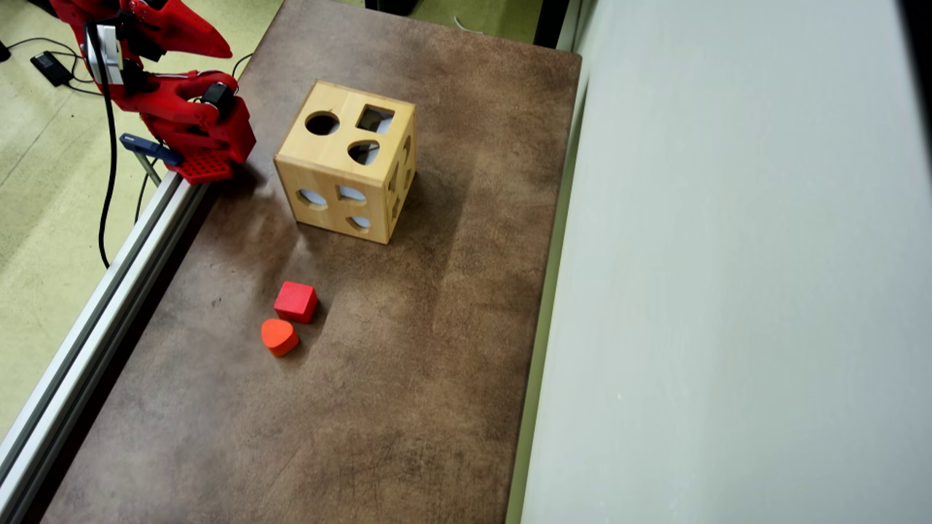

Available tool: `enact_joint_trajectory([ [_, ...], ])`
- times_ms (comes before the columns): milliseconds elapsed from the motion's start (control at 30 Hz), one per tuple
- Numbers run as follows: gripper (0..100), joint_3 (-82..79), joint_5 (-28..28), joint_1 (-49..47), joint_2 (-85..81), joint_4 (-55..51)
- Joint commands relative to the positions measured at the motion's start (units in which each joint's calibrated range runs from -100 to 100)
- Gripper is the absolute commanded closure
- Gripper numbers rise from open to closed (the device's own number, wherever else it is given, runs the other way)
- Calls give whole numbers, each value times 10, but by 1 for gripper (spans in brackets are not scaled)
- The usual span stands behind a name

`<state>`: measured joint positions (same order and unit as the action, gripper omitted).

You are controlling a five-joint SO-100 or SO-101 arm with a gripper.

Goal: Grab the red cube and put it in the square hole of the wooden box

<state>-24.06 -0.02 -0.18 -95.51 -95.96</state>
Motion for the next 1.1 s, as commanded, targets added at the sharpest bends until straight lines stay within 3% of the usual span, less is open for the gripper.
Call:
enact_joint_trajectory([
  [0, 98, 2, -3, 1, 2, 1],
  [667, 98, -1, -3, -3, 10, 10],
  [967, 98, 58, -6, 3, 159, 10],
  [1067, 98, 139, -39, 3, 240, 10],
])
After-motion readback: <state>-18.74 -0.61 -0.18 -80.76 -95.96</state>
